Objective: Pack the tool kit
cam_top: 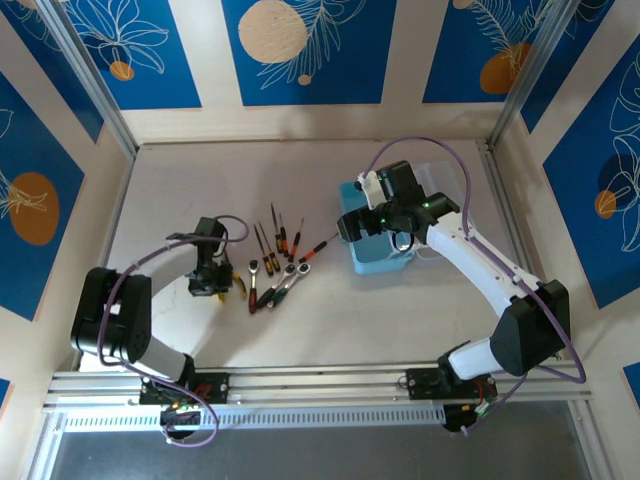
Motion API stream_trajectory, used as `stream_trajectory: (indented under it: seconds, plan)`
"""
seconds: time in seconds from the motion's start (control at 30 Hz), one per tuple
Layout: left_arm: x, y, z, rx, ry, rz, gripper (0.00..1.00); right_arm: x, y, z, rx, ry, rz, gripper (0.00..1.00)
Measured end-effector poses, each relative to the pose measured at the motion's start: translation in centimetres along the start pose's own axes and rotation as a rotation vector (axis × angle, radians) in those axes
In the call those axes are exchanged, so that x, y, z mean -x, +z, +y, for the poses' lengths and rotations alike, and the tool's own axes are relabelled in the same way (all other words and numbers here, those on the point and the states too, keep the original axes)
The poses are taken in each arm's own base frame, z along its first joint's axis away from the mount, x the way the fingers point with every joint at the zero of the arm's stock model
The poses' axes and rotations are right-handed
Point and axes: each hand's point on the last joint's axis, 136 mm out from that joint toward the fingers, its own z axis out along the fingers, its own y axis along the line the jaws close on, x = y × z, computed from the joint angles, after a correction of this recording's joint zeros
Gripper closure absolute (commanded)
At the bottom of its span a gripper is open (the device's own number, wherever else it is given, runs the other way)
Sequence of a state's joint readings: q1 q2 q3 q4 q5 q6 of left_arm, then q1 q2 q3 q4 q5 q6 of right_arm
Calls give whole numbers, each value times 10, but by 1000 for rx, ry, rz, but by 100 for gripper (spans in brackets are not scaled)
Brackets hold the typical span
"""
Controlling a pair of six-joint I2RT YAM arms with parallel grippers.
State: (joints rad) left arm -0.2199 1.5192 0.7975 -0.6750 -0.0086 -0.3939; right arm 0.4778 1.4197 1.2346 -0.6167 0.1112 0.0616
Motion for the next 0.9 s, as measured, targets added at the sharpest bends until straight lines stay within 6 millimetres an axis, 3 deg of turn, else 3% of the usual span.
stream_trajectory:
  seconds: [0.2, 0.3, 0.37, 0.47, 0.53, 0.63, 0.73, 0.9]
  plan:
    - [2, -4, -1, 3, 10, 7, 100, 1, -1, 1, 5, 0, -3, 1]
    - [15, -20, -6, -9, 31, -33, 100, 2, -1, 3, 24, 1, -5, 1]
    - [32, -48, -12, -34, 55, -118, 100, 4, -2, 8, 51, -1, -10, 1]
    - [61, -108, -29, -117, 99, -306, 100, 9, -5, 19, 118, -4, -26, 1]
    - [79, -155, -49, -220, 137, -437, 100, 16, -7, 31, 182, -7, -56, 1]
    - [94, -197, -84, -391, 200, -546, 100, 32, -13, 55, 289, -12, -112, 3]
    - [100, -205, -125, -535, 275, -549, 100, 52, -21, 81, 389, -19, -163, 12]
    - [91, -174, -195, -687, 377, -427, 100, 79, -12, 110, 479, -23, -202, 26]
